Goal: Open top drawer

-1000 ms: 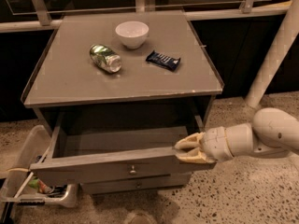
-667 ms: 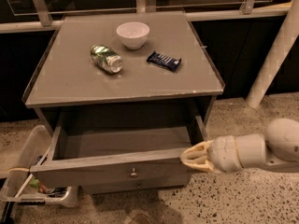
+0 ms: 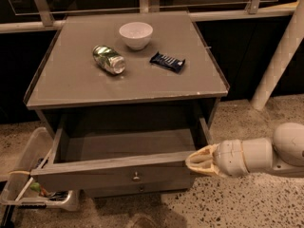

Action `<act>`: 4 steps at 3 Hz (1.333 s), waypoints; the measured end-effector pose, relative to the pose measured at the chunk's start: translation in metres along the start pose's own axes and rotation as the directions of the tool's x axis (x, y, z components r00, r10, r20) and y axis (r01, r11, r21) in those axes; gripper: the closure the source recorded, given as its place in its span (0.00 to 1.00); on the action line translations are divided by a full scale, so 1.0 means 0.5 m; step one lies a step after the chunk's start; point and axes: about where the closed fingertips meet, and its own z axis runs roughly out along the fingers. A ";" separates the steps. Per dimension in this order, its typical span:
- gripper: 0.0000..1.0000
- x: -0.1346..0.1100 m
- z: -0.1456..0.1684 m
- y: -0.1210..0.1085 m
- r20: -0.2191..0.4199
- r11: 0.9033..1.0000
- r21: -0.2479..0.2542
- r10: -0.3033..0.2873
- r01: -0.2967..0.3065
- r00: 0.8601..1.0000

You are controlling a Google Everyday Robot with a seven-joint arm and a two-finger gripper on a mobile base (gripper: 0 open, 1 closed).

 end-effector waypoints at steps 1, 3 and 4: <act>0.35 0.000 0.000 0.000 0.000 1.000 0.000 0.000 0.000 1.000; 0.00 0.061 0.013 0.020 -0.030 0.998 0.003 0.062 -0.062 0.998; 0.00 0.061 0.013 0.020 -0.030 0.998 0.003 0.062 -0.062 0.998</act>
Offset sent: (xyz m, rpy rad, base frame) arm -0.0134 -0.0302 -0.0697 -0.0371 0.1203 -0.1068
